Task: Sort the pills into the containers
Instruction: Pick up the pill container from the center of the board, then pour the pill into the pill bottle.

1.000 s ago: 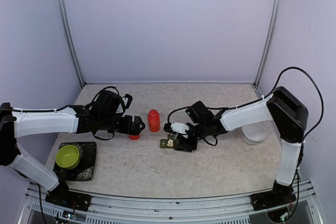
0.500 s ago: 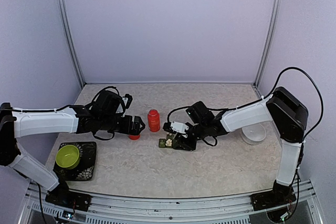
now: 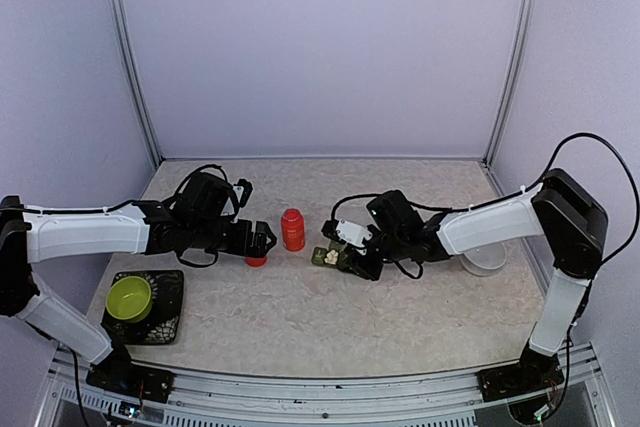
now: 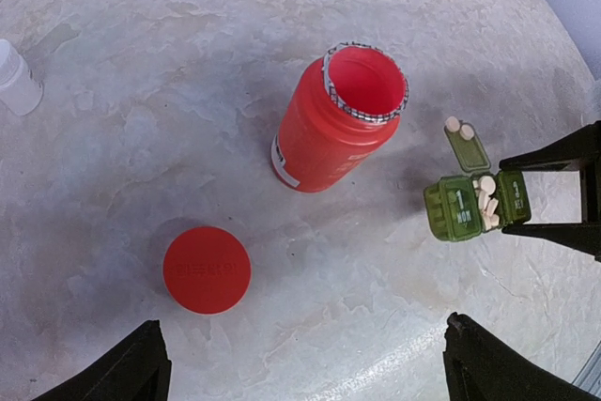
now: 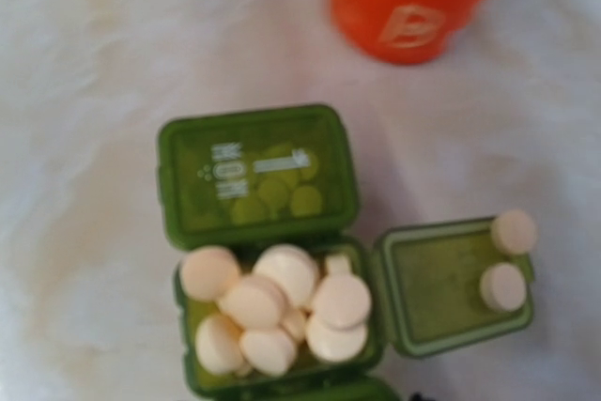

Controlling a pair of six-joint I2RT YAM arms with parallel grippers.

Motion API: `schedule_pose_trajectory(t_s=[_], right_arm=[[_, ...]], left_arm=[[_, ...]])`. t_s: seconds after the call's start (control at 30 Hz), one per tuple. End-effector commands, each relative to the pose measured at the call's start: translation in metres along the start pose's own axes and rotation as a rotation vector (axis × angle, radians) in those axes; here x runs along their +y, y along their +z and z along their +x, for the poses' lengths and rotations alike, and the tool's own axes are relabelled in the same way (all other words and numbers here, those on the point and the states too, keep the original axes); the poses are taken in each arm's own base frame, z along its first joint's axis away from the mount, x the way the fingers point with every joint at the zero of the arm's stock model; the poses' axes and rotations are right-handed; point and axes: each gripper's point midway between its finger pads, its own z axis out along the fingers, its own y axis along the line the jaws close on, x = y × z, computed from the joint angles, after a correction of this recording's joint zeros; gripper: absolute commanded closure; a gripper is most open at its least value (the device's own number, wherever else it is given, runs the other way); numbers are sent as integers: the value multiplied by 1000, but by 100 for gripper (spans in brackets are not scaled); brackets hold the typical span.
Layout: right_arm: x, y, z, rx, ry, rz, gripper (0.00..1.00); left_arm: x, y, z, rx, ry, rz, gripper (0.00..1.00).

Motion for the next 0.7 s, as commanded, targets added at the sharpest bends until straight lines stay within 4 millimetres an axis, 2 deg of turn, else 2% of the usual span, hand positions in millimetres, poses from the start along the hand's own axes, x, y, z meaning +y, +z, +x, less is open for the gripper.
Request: schedule_pose_trajectory(t_s=[0.0, 0.2, 0.47, 0.67], right_arm=[[-33, -17, -16, -27, 65, 147, 79], [-59, -29, -30, -32, 123, 233, 79], [-93, -36, -73, -70, 177, 331, 79], [-108, -36, -103, -104, 186, 358, 78]], left_arm=[[-3, -2, -5, -18, 1, 10, 1], [-4, -2, -6, -16, 2, 12, 1], [-6, -2, -7, -13, 5, 15, 1], [-6, -3, -7, -11, 5, 11, 1]])
